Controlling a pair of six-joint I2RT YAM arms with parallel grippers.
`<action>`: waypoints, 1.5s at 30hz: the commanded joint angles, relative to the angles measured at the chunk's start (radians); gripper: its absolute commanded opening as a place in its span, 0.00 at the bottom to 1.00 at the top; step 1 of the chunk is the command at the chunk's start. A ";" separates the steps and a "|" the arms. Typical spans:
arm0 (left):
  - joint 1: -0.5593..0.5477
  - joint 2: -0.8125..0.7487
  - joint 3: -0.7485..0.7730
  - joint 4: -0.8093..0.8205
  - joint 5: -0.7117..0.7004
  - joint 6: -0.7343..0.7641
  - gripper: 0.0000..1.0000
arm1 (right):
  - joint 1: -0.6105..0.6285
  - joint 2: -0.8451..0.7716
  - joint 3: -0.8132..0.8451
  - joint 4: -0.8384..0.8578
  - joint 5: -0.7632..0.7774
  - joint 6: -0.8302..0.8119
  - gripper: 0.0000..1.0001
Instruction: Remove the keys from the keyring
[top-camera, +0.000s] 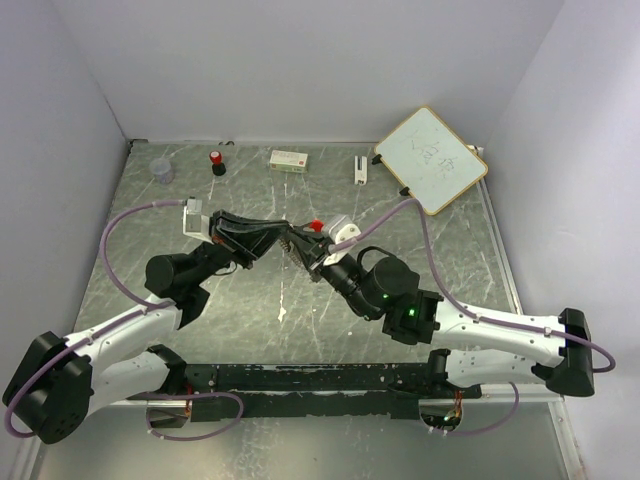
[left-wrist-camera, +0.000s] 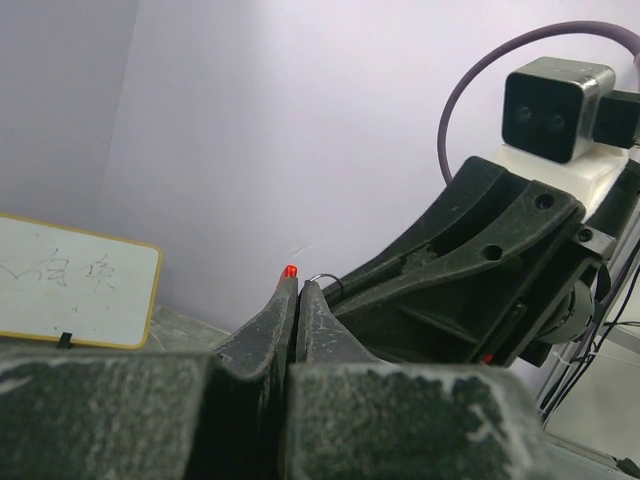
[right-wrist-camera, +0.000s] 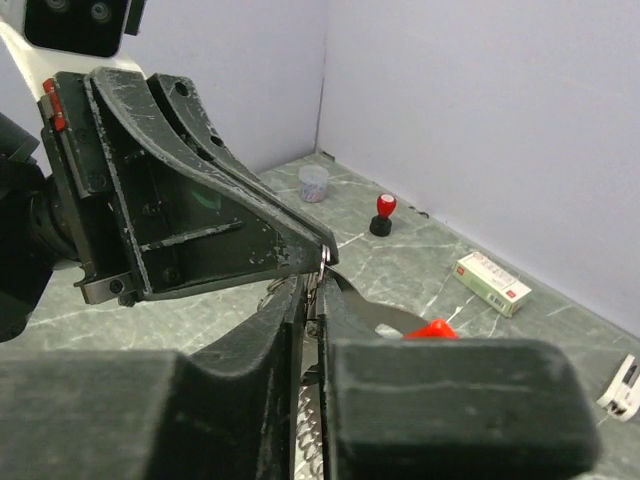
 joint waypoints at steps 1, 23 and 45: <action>-0.010 -0.011 0.003 0.077 0.004 -0.017 0.07 | 0.005 0.013 -0.014 0.048 0.007 -0.020 0.02; -0.009 -0.262 0.180 -0.744 -0.093 0.526 0.53 | 0.006 0.016 0.277 -0.578 0.037 -0.001 0.00; -0.009 -0.296 0.220 -0.919 0.189 0.848 0.68 | 0.006 0.001 0.338 -0.792 -0.081 0.021 0.00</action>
